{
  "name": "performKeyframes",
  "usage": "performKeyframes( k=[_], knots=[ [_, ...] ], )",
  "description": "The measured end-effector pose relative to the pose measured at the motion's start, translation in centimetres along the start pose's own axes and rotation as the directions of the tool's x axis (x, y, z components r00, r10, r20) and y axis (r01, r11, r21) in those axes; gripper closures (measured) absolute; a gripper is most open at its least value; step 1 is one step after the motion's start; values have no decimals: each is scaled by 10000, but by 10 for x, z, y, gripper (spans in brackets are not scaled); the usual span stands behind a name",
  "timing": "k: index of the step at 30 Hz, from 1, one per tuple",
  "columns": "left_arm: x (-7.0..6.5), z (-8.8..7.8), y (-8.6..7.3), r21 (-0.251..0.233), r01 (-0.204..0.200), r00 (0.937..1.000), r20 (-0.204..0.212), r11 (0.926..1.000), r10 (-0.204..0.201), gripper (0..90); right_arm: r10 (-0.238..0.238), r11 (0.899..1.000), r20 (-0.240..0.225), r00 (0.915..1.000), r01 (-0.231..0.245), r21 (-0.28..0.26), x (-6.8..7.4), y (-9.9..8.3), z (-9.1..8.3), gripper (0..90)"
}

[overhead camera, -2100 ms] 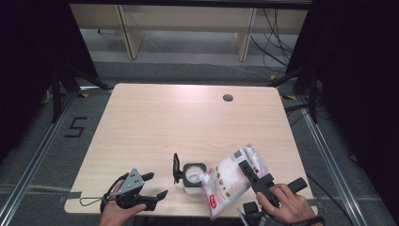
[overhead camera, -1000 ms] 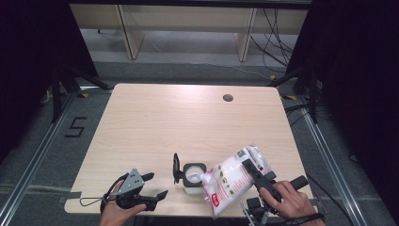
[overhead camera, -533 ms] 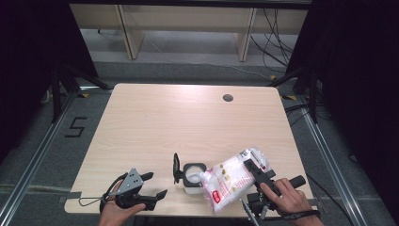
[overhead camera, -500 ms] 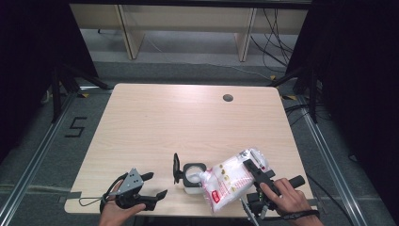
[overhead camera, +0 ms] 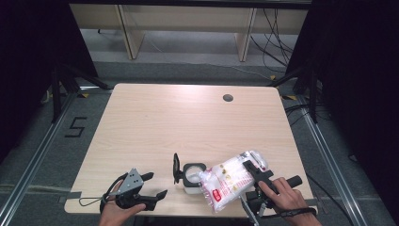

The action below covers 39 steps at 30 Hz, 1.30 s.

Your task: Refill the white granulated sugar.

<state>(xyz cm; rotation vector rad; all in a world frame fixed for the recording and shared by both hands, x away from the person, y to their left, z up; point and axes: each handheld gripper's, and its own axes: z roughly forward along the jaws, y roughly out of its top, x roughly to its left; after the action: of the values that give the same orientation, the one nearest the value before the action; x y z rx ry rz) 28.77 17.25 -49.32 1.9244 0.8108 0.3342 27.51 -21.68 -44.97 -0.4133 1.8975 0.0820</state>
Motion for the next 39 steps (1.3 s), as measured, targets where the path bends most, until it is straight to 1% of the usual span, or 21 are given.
performKeyframes(
  k=[1, 2, 5, 7, 10, 14, 16, 19, 22, 23, 26, 28, 29, 30, 31, 32, 34, 36, 37, 38, 39],
  knots=[
    [0, 0, 0, 1, 4, 10000, 3, 10000, -4, 193, -625, 9975, 178, 9979, 630, -335, -3, 0, 3, 599],
    [0, 0, 0, 12, -3, 10000, 2, 10000, 3, 193, -140, 9999, -72, 9999, 140, -11, 1, 0, 2, 598],
    [0, 0, 0, 16, -60, 10000, -10, 10000, 60, 193, -390, 9992, 10, 9992, 390, -46, 0, 1, 3, 597],
    [0, 0, 0, 26, -12, 10000, 5, 10000, 12, 193, -20, 10000, -99, 9999, 21, 67, 2, 1, 3, 595],
    [0, 0, 0, 21, -10, 10000, -4, 10000, 10, 193, -499, 9986, 24, 9988, 499, -150, 0, 1, 6, 592],
    [1, 0, 0, 34, -141, 9999, -22, 9999, 141, 193, -92, 9999, -165, 9998, 94, 103, 6, 2, 7, 580],
    [0, 0, 0, 40, -114, 9999, -24, 9999, 114, 193, -509, 9987, -124, 9986, 509, -25, 4, 3, 9, 578],
    [1, 0, 0, 51, -190, 9998, -23, 9998, 191, 193, 111, 9998, -215, 9997, -108, 167, 9, 6, 8, 576],
    [0, 0, 0, 17, -15, 10000, 2, 10000, 15, 193, -271, 9996, -205, 9994, 271, 16, 7, 6, 9, 596],
    [0, 0, 0, 25, -25, 10000, -4, 10000, 25, 193, 120, 9999, -285, 9995, -117, 83, 9, 6, 8, 610],
    [0, -1, 0, 10, -64, 10000, -7, 10000, 64, 193, 266, 9995, -315, 9992, -270, -133, 8, 4, 8, 625],
    [0, -1, 0, 7, -46, 10000, -14, 10000, 46, 193, 21, 9989, -187, 9998, -29, -463, 5, 3, 8, 628],
    [0, 0, 0, -17, -3, 10000, 0, 10000, 3, 193, 522, 9966, -355, 9980, -543, -612, 7, -1, 8, 632],
    [0, 0, 0, -17, -3, 10000, 0, 10000, 3, 193, 522, 9966, -355, 9980, -543, -612, 7, -1, 8, 632],
    [0, 0, 0, -17, -8, 10000, -4, 10000, 8, 193, 807, 9920, -457, 9957, -846, -935, 8, -4, 9, 636],
    [0, 0, 0, -17, -8, 10000, -4, 10000, 8, 193, 1637, 9823, -677, 9842, -1689, -806, 13, -6, 8, 636],
    [2, -1, 1, -27, -289, 9996, 11, 9996, 289, 193, 1611, 9803, -758, 9840, -1684, -1029, 12, -8, 9, 638],
    [1, -1, 1, -58, -268, 9996, 17, 9996, 268, 193, 1968, 9685, -873, 9765, -2075, -1379, 12, -14, 9, 641],
    [1, -1, 1, -100, -214, 9998, 14, 9997, 214, 193, 2825, 9398, -1202, 9517, -2997, -1642, 15, -19, 8, 644],
    [1, -1, 1, -100, -214, 9998, 14, 9997, 214, 193, 2245, 9512, -1130, 9679, -2428, -1906, 9, -22, 8, 644],
    [1, -1, 1, -42, -247, 9997, 8, 9997, 247, 193, 3081, 9260, -1333, 9420, -3290, -1849, 15, -23, 8, 645]
  ],
)
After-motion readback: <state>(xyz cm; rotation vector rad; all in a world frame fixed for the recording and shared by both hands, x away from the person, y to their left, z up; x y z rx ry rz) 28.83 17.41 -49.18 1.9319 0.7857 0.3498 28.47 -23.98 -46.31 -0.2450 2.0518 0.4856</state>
